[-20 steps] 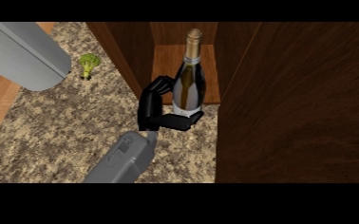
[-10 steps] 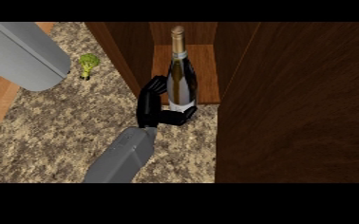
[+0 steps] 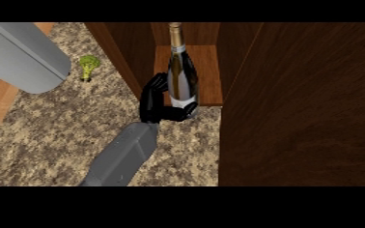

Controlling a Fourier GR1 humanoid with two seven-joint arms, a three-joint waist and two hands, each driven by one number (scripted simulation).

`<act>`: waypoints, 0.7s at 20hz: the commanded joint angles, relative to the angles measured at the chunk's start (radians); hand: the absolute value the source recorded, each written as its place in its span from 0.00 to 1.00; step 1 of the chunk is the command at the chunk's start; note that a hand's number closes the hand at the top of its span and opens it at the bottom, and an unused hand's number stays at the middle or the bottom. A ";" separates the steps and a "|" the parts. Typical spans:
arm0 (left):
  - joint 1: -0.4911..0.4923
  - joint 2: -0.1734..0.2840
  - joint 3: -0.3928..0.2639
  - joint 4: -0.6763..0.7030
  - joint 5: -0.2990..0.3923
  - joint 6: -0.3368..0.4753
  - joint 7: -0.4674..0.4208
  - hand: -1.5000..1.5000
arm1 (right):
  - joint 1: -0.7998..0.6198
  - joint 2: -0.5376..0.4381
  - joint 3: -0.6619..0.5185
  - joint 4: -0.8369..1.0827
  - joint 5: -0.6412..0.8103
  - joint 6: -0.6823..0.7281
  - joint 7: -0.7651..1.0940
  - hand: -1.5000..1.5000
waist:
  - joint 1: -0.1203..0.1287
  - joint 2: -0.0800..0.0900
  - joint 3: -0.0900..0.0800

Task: Pick up the wine, place it into the cabinet and close the cabinet

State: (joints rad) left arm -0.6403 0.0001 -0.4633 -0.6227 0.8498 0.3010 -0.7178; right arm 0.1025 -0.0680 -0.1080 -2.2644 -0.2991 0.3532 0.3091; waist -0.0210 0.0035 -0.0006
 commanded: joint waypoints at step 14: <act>-0.231 0.000 0.000 0.219 0.173 -0.072 0.003 1.00 | -0.117 -0.021 -0.033 0.095 -0.003 -0.025 0.009 0.00 | -0.008 0.005 0.000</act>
State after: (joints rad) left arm -0.8190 -0.0002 -0.4912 -0.4373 0.9989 0.2622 -0.7082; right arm 0.0424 -0.0625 -0.0903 -2.2182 -0.2761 0.3333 0.3178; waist -0.0313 0.0115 -0.0018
